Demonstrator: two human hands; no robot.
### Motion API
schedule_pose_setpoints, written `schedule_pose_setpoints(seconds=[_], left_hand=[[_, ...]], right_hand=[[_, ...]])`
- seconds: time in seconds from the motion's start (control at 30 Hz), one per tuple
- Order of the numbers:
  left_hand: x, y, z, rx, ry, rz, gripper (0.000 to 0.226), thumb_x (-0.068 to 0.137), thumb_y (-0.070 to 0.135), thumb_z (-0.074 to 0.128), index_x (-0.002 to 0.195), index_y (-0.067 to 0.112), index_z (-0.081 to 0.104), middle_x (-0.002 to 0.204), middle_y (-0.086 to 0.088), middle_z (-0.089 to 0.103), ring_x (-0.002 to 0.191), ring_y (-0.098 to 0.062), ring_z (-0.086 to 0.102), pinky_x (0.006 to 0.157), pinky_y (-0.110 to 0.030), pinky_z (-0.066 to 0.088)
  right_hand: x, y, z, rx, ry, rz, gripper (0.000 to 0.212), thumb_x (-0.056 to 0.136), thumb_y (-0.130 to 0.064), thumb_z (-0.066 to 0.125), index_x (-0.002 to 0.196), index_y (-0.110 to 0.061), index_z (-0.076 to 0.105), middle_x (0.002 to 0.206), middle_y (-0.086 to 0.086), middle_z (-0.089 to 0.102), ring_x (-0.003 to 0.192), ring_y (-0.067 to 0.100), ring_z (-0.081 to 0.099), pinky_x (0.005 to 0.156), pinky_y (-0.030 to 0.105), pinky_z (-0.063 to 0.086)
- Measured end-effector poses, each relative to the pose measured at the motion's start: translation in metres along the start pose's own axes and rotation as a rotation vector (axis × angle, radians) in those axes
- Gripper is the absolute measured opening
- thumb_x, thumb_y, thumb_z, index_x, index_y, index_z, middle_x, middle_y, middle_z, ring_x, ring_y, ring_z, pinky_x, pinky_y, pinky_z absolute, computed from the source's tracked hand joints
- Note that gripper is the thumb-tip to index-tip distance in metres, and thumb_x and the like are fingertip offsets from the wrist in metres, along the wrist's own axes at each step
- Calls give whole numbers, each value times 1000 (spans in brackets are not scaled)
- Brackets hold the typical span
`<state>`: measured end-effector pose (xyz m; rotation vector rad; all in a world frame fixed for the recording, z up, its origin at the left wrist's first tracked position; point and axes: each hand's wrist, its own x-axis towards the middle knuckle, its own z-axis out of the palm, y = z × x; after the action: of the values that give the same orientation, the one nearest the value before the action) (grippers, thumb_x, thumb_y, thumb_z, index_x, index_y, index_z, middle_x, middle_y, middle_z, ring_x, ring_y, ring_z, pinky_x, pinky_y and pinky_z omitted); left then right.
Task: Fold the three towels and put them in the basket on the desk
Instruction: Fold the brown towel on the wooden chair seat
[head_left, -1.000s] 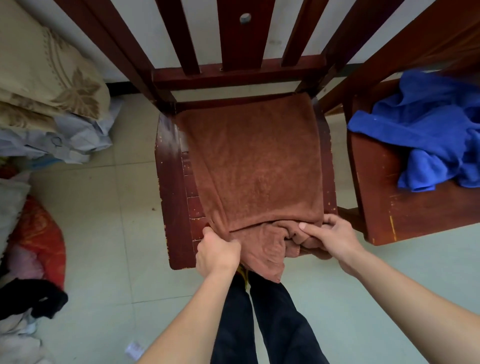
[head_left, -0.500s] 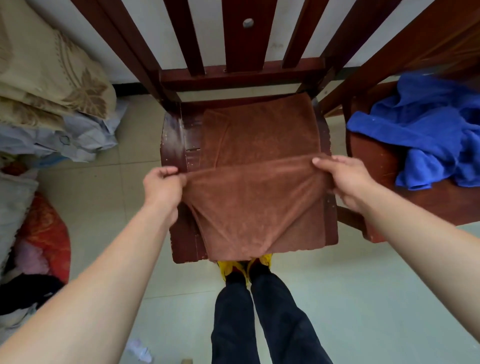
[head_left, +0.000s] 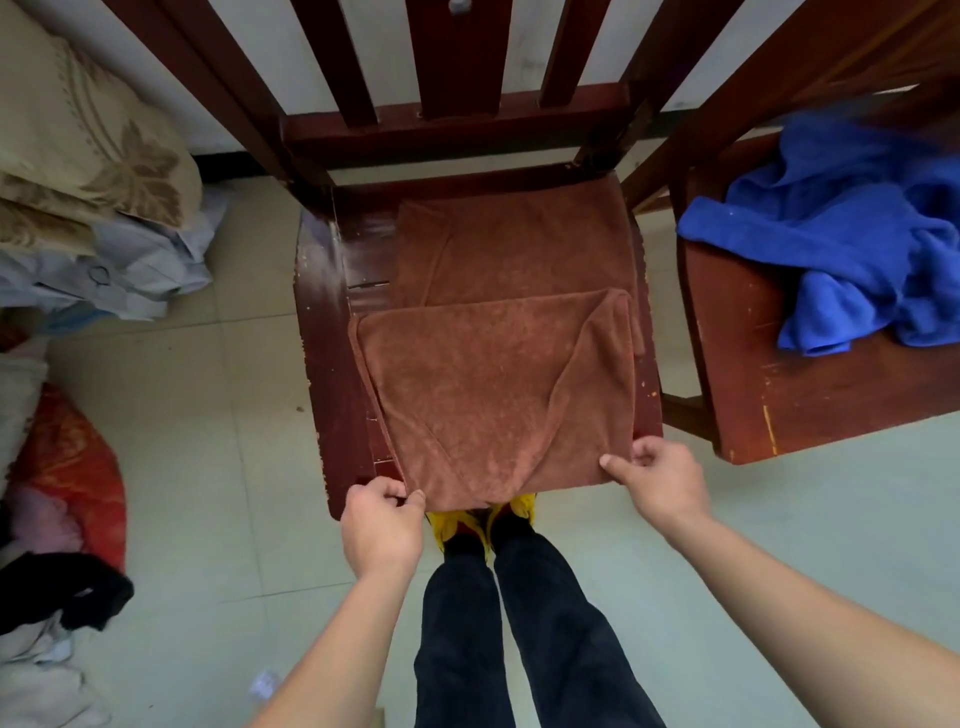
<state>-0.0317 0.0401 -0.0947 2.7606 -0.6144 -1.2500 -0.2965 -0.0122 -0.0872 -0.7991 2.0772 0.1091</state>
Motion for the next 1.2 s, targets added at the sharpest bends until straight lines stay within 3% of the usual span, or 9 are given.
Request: schedule_pose_setpoints(seconds=[0.13, 0.37, 0.5, 0.57, 0.7, 0.83, 0.97, 1.07, 1.2], left_hand=[[4, 10, -13, -168, -25, 53, 22, 82, 10, 61, 66, 13, 46, 52, 1, 49, 57, -25, 46, 59, -32, 37], [31, 85, -69, -522, 67, 169, 24, 82, 4, 62, 70, 19, 48, 59, -1, 48, 55, -18, 43, 66, -34, 43], [58, 130, -80, -129, 305, 388, 20, 77, 21, 69, 93, 16, 58, 90, -6, 64, 88, -27, 61, 82, -36, 48], [66, 153, -75, 57, 310, 540, 24, 80, 30, 67, 98, 16, 60, 101, -8, 65, 98, -29, 60, 81, -39, 48], [80, 193, -41, 369, 236, 735, 48, 79, 50, 65, 110, 15, 58, 113, -9, 61, 106, -31, 57, 83, -41, 47], [90, 203, -29, 444, 256, 697, 44, 80, 39, 63, 114, 12, 58, 115, -13, 61, 107, -34, 58, 84, -41, 47], [118, 196, -62, 115, 289, 408, 26, 77, 31, 64, 98, 15, 69, 104, -14, 69, 102, -34, 62, 88, -39, 50], [136, 192, -95, -43, 367, 235, 26, 77, 29, 63, 99, 16, 66, 106, -13, 68, 103, -32, 62, 90, -39, 51], [117, 191, -77, 328, 338, 860, 32, 83, 19, 56, 114, 17, 62, 116, -13, 56, 110, -32, 51, 88, -42, 44]], right_hand=[[1, 4, -7, 191, 0, 4, 32, 85, -28, 69, 64, -12, 52, 72, 14, 70, 80, 39, 68, 76, 44, 53], [33, -62, -58, 350, 151, -153, 16, 82, -32, 72, 75, -22, 62, 75, 2, 68, 75, 27, 66, 73, 41, 56], [53, -97, -69, 12, 148, -213, 23, 80, -39, 74, 92, -24, 62, 89, -4, 66, 87, 22, 63, 83, 39, 53], [58, -119, -75, -92, 232, -281, 38, 84, -42, 69, 115, -21, 60, 102, -1, 65, 95, 21, 61, 86, 36, 50], [80, -160, -64, -141, 271, -419, 46, 85, -45, 66, 122, -19, 59, 115, 5, 66, 109, 27, 60, 87, 36, 46], [93, -175, -49, -247, 261, -410, 45, 84, -39, 70, 123, -23, 55, 118, 5, 64, 112, 29, 59, 92, 40, 46], [101, -171, -54, -131, 254, -351, 26, 83, -33, 71, 105, -30, 56, 107, 3, 67, 102, 27, 63, 89, 40, 51], [96, -171, -61, -253, 372, -454, 31, 85, -28, 66, 114, -26, 56, 113, 4, 62, 106, 28, 59, 85, 40, 47], [86, -176, -48, -370, 365, -868, 39, 87, -21, 59, 125, -21, 55, 122, 8, 53, 113, 29, 51, 84, 45, 49]])
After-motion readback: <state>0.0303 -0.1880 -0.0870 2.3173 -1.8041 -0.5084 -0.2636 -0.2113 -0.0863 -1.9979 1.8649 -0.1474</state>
